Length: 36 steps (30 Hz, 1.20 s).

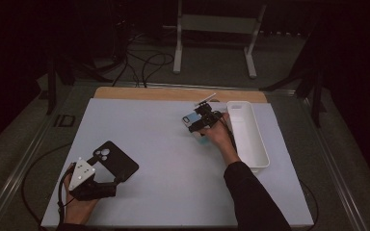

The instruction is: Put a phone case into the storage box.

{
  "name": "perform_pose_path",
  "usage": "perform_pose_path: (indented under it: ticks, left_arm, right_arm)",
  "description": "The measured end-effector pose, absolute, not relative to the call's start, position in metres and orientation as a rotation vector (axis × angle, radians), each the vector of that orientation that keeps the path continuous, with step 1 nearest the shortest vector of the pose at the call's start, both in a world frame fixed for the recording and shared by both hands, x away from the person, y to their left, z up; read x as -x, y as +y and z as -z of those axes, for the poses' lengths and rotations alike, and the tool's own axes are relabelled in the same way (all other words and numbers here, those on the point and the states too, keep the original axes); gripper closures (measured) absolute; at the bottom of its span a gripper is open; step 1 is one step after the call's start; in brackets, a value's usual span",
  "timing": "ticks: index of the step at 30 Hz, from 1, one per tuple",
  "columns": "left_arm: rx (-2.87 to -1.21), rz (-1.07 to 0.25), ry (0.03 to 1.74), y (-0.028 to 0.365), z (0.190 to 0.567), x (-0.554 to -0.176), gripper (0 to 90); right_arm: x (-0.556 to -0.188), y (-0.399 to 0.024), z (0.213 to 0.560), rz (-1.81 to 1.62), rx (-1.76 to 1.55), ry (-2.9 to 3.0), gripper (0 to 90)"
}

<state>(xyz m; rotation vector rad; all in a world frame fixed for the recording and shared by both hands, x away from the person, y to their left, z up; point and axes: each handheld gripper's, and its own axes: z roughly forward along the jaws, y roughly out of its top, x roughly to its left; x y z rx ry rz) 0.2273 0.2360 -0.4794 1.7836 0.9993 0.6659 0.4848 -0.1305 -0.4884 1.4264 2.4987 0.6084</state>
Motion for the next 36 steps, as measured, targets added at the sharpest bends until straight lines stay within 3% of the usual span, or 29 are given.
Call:
perform_pose_path:
  ticks: [36]
  left_arm:
    - [-1.788, -0.667, 0.999, 0.236, 0.48, -0.227, 0.0]
  right_arm:
    - [-0.485, -0.135, 0.508, -0.469, -1.452, 2.554, 7.3]
